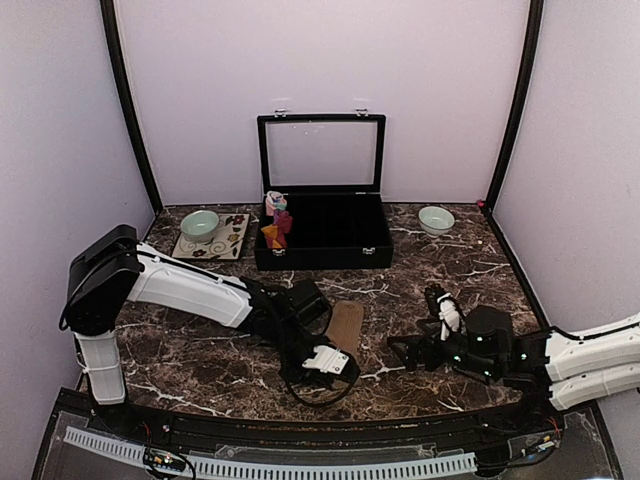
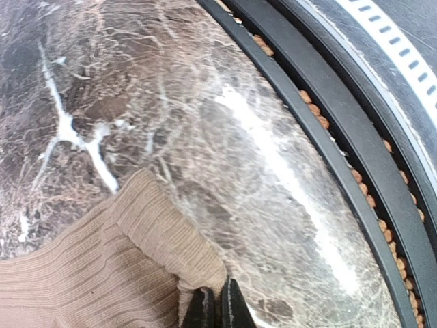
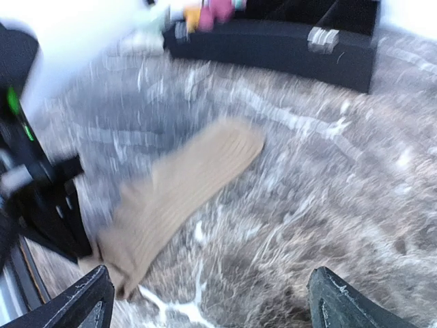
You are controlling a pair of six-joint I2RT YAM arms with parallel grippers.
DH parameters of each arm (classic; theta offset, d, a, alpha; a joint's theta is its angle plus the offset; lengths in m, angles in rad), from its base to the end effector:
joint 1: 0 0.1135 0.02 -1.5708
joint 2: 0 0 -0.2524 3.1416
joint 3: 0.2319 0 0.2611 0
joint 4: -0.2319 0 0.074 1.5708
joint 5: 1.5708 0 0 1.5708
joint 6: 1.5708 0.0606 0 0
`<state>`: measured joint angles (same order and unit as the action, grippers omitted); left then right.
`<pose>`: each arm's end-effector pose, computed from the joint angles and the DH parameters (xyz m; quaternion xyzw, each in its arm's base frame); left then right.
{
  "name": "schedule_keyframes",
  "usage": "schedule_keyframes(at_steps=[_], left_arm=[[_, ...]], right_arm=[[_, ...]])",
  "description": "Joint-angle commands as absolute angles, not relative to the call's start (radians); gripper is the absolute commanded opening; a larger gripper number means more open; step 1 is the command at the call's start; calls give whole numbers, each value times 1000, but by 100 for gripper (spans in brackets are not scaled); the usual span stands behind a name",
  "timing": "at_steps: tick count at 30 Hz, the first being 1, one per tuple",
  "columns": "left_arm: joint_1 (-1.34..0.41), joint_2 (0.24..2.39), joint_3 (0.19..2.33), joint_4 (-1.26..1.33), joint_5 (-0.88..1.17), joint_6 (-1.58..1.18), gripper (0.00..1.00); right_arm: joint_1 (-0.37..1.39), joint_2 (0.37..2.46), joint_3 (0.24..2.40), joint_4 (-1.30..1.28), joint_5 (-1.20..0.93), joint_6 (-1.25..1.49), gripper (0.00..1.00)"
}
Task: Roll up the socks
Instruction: Roll the sock at the center of the board.
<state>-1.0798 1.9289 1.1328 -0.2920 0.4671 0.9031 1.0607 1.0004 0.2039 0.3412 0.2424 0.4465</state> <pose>0.1591 -0.3555 0.0968 0.8208 0.4709 -0.2444 0.2118 0.1219 0.1880 0.1278 -0.1936 0.8222 0.2847 0.4533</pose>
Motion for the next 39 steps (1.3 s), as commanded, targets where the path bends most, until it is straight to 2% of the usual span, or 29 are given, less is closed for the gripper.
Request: schedule_keyframes(at_steps=[1, 3, 5, 10, 16, 19, 25, 31, 39], left_arm=[[-1078, 2020, 1071, -643, 418, 948, 0], [-1063, 2026, 1085, -662, 449, 946, 0], [-1034, 2044, 1119, -687, 520, 924, 0], [-939, 2150, 1263, -805, 730, 881, 0], [-888, 2286, 1397, -941, 839, 903, 0], [-884, 2355, 1457, -978, 832, 898, 0], [-885, 2420, 1515, -993, 775, 876, 0], [-885, 2449, 1543, -983, 698, 839, 0], [-885, 2478, 1564, -959, 598, 776, 0]], right_arm=[[1057, 834, 74, 563, 308, 469, 99], [1057, 801, 62, 590, 269, 374, 99], [1057, 791, 103, 502, 232, 284, 99], [1064, 846, 111, 449, 107, 245, 99], [1098, 952, 150, 443, 10, 211, 75], [1164, 1008, 211, 403, 10, 146, 66], [1333, 1168, 266, 473, 102, 6, 67], [1353, 1346, 341, 544, 111, -133, 66], [1348, 1544, 432, 663, 117, -294, 59]])
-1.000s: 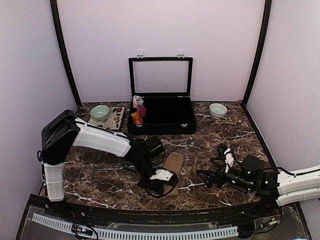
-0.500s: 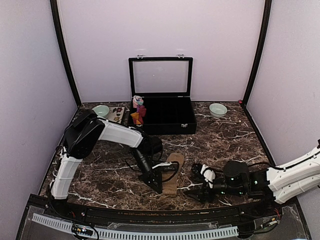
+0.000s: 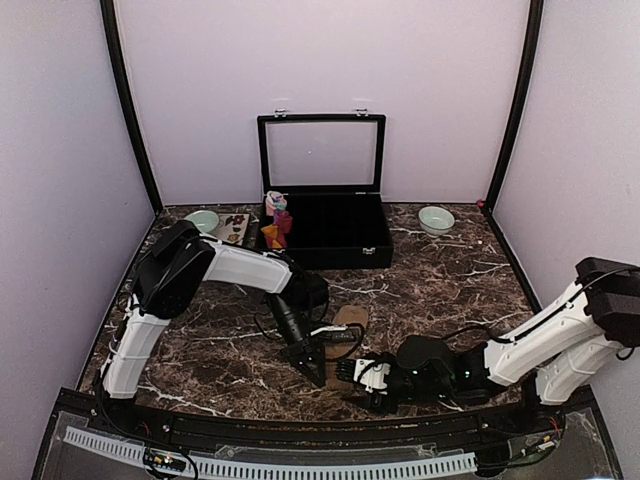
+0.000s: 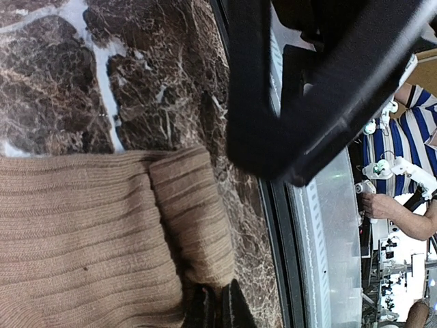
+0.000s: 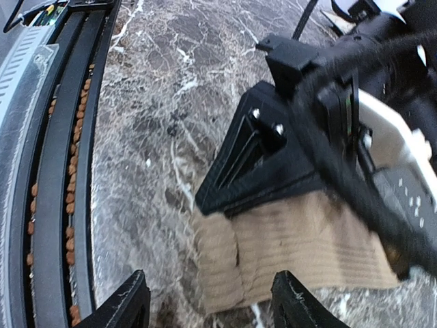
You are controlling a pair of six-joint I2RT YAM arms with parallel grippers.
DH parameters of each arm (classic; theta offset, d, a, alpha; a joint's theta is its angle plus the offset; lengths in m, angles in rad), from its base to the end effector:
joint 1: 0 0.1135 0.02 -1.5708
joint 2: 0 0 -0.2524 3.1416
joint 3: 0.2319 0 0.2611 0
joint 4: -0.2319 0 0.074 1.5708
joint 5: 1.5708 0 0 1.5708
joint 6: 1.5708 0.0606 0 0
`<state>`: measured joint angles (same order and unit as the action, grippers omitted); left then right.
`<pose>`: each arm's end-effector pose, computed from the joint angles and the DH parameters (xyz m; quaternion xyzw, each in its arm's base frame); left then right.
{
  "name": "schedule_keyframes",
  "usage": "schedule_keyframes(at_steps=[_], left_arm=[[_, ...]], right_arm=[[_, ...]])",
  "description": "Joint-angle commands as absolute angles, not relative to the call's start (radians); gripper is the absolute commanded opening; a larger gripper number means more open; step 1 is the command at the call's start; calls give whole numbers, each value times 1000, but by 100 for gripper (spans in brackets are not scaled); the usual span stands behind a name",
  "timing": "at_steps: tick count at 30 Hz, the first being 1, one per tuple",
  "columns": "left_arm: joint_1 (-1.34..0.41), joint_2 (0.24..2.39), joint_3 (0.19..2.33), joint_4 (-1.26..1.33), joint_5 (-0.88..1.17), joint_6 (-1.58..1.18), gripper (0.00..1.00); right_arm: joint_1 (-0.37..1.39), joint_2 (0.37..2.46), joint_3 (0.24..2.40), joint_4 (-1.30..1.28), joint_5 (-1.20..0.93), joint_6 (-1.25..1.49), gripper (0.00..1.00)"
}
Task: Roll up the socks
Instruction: Roll the sock at the center of the board.
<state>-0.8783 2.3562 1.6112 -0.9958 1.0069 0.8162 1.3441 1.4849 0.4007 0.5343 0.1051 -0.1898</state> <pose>0.2210 -0.3467 0.0589 -0.6270 -0.6085 0.4782 0.0893 0.0702 0.2760 0.0982 -0.5862 0.6452 0.2278 0.4339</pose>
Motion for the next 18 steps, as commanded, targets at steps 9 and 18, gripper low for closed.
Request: schedule_keyframes(at_steps=[9, 18], left_arm=[[-887, 2487, 1588, -960, 571, 768, 0], [-888, 2471, 1576, -948, 541, 765, 5]], right_arm=[[1320, 1743, 479, 814, 67, -267, 41], [1316, 1753, 442, 811, 71, -200, 16]])
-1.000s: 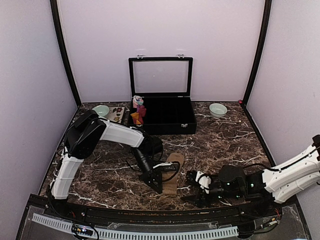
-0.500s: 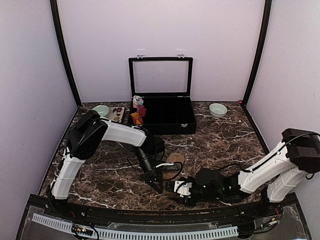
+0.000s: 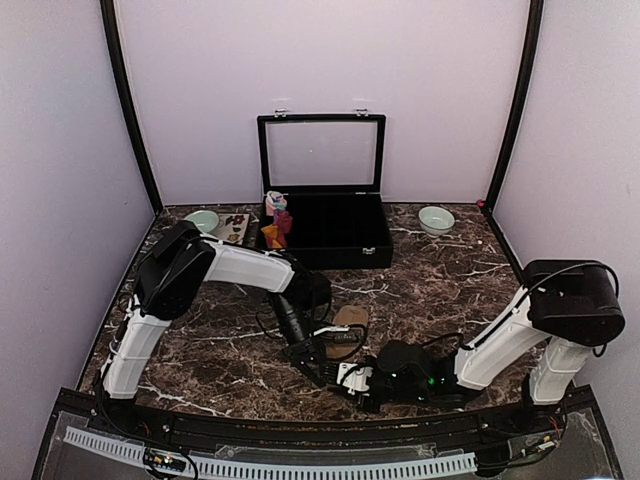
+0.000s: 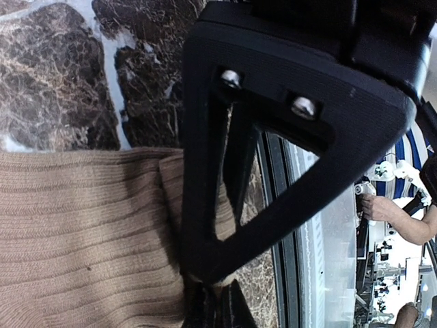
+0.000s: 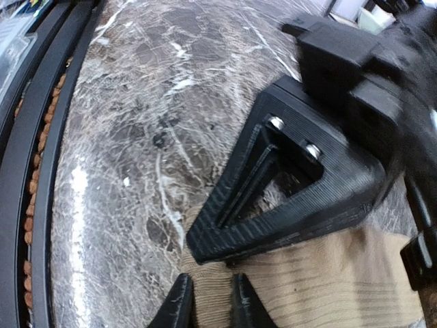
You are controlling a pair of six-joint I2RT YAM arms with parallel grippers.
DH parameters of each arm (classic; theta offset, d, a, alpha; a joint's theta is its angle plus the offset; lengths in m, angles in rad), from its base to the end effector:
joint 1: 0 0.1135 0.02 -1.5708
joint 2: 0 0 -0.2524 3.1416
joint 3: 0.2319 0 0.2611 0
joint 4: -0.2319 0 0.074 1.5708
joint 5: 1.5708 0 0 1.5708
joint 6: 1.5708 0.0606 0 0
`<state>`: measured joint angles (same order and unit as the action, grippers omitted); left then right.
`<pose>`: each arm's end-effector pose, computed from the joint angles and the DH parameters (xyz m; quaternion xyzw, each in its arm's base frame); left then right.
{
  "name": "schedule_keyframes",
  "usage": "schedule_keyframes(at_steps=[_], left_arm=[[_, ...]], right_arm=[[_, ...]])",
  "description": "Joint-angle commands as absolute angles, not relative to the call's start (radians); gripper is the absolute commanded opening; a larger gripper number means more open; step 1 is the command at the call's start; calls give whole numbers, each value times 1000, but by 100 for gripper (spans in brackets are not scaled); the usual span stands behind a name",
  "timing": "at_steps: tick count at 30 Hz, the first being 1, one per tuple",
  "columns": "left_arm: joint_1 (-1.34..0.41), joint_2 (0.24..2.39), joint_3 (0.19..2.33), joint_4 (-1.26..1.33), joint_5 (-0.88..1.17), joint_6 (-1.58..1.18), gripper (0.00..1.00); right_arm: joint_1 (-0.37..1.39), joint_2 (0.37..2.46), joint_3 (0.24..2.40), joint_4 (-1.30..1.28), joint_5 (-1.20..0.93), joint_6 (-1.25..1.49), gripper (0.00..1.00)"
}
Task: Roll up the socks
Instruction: Roll the sock at the center of the board.
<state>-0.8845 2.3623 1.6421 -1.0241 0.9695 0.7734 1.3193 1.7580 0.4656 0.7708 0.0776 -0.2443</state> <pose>0.2221 -0.3500 0.0617 -0.6226 -0.6253 0.4593 0.1023 0.0820 0.3001 0.0667 -0.5956 0.6274 0.2274 0.4471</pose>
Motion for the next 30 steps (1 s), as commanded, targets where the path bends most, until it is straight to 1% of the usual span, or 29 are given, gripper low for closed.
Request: schedule_keyframes(at_steps=[1, 2, 4, 6, 8, 10, 11, 12, 14, 18, 21, 30], left_arm=[[-888, 2465, 1576, -942, 539, 758, 9], [-888, 2456, 1573, -931, 535, 747, 16], [-888, 2430, 1560, -908, 525, 730, 26], [-888, 2402, 1546, -895, 512, 719, 34], [-887, 2378, 1532, -886, 492, 703, 42], [-884, 2342, 1502, -864, 473, 686, 47], [-882, 2317, 1477, -841, 461, 677, 61], [-877, 2278, 1438, -817, 444, 666, 73], [-856, 2208, 1379, -756, 416, 634, 75], [-801, 2049, 1282, -641, 347, 578, 75], [-770, 1949, 1250, -613, 293, 586, 76], [-752, 1727, 1099, -513, 354, 650, 76]], right_arm=[[1316, 1748, 433, 813, 91, -186, 9], [1316, 1739, 423, 815, 109, -158, 5], [1316, 1725, 403, 818, 111, -134, 2], [1319, 1720, 398, 792, 104, -110, 0], [1321, 1723, 395, 773, 103, -85, 0], [1319, 1727, 389, 762, 101, -59, 0], [1318, 1730, 390, 752, 93, -45, 0], [1317, 1734, 394, 738, 88, -31, 0], [1309, 1743, 398, 708, 60, 3, 0], [1285, 1759, 381, 706, 6, 89, 0], [1272, 1768, 371, 697, -35, 121, 0], [1175, 1810, 438, 571, -213, 250, 0]])
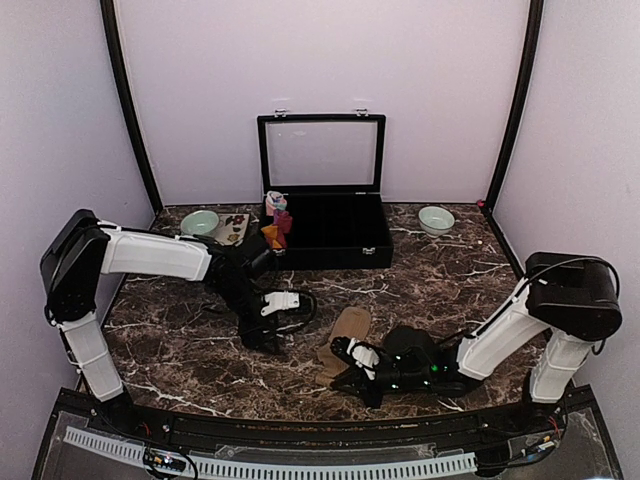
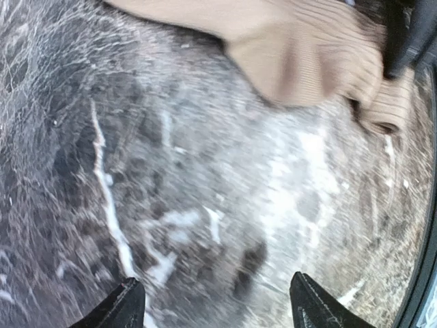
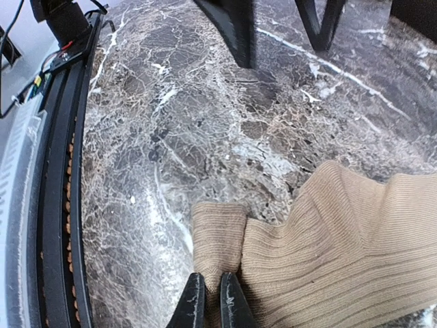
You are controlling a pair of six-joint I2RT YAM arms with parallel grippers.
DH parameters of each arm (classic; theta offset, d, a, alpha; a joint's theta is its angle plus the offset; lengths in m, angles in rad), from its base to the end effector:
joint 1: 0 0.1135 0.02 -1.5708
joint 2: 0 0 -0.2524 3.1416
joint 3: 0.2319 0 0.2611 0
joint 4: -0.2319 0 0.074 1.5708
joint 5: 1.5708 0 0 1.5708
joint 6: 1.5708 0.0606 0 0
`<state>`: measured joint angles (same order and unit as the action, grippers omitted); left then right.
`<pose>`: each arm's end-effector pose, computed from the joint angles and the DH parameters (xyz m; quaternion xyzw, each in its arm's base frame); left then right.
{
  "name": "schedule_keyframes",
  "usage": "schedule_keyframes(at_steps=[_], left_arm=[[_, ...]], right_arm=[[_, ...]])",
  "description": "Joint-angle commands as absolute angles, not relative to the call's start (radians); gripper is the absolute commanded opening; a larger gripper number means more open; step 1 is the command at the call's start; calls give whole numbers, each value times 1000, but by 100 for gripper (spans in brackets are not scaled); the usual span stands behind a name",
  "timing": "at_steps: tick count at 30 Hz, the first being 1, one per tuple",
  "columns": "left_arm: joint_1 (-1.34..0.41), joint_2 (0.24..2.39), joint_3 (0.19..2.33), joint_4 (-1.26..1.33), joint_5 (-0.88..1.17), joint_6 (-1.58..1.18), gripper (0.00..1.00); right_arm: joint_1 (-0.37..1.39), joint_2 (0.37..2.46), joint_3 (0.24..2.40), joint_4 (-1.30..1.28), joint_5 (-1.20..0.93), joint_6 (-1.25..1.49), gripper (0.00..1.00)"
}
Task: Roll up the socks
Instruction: Roll the sock at the center of the board.
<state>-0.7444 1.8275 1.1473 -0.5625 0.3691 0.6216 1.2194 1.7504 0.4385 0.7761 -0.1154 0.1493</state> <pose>0.2510 -0.2610 0.1209 0.6353 0.7334 -0.1906 0.1491 0.0979 0.2874 0.0630 -0.4669 0.7318 0.3510 0.3510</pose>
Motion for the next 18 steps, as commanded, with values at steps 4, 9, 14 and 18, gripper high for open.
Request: schedule_keyframes(at_steps=[4, 9, 14, 18], left_arm=[[-744, 1695, 1144, -516, 242, 631, 84], [-713, 1591, 1127, -414, 270, 613, 84], [-729, 1487, 1022, -407, 397, 682, 79], [-773, 1452, 938, -454, 447, 766, 71]], right_arm=[[1125, 1836, 418, 595, -282, 339, 0], [1107, 1902, 490, 570, -437, 392, 0], [1105, 1990, 661, 422, -497, 352, 0], [1089, 2043, 728, 360, -494, 369, 0]])
